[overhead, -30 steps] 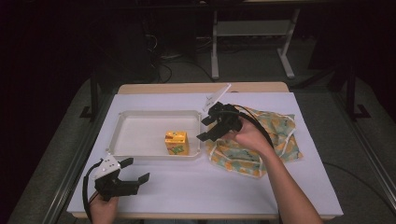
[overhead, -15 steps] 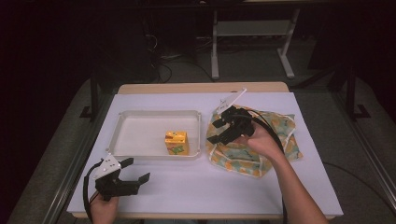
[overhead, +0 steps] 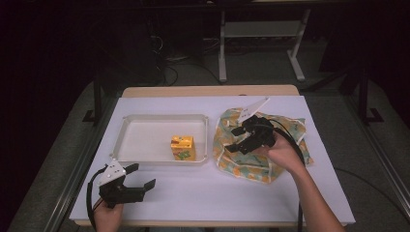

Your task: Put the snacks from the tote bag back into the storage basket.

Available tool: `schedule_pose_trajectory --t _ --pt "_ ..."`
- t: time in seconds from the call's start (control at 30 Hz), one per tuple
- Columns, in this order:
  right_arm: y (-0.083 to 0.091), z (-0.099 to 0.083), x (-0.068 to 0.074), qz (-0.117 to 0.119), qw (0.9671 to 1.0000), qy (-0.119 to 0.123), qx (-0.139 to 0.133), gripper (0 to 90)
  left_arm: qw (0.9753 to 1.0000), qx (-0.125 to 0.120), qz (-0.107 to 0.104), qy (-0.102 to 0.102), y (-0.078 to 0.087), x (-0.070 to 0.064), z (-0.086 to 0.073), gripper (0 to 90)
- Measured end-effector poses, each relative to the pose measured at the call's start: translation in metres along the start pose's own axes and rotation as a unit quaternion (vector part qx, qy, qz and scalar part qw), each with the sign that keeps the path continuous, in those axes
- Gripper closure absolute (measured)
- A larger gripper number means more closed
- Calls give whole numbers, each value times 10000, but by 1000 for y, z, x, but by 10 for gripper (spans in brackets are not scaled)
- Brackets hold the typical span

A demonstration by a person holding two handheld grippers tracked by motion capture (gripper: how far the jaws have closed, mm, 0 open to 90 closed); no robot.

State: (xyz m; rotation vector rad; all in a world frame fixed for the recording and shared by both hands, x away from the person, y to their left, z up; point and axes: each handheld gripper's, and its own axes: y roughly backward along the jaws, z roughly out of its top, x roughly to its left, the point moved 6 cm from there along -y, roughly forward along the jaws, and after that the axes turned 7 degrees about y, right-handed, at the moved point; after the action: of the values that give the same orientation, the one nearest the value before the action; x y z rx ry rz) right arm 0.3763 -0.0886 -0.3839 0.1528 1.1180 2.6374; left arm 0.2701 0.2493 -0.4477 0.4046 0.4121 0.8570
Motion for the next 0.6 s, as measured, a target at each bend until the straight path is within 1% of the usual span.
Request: schedule_pose_trajectory --t 0.13,0.23,0.3,0.33,0.37,0.47,0.53,0.6 --pt "4 -9 1 4 10000 -48 -28 325 10000 6 2 8 0 0 0 134" --pt "6 -15 1 -5 9999 -139 -8 322 10000 19 0 -1 -1 0 0 134" --pt "8 -18 1 -40 9998 -157 -66 322 10000 30 6 -6 -1 0 0 134" --pt "8 -20 1 -34 9998 -203 -86 322 10000 21 -2 -3 -1 -1 0 134" --pt "9 -21 1 -62 9998 -184 -78 322 10000 29 -5 -28 -1 -1 0 134" --pt "9 -27 2 -50 9996 -261 -90 322 10000 32 -4 -33 -2 0 0 134" --pt "10 -31 2 -60 9996 -276 -40 316 10000 42 -13 -29 -2 -1 -1 134" --pt "11 -34 4 -99 9995 -284 -47 318 10000 38 -7 -65 -2 0 0 134"
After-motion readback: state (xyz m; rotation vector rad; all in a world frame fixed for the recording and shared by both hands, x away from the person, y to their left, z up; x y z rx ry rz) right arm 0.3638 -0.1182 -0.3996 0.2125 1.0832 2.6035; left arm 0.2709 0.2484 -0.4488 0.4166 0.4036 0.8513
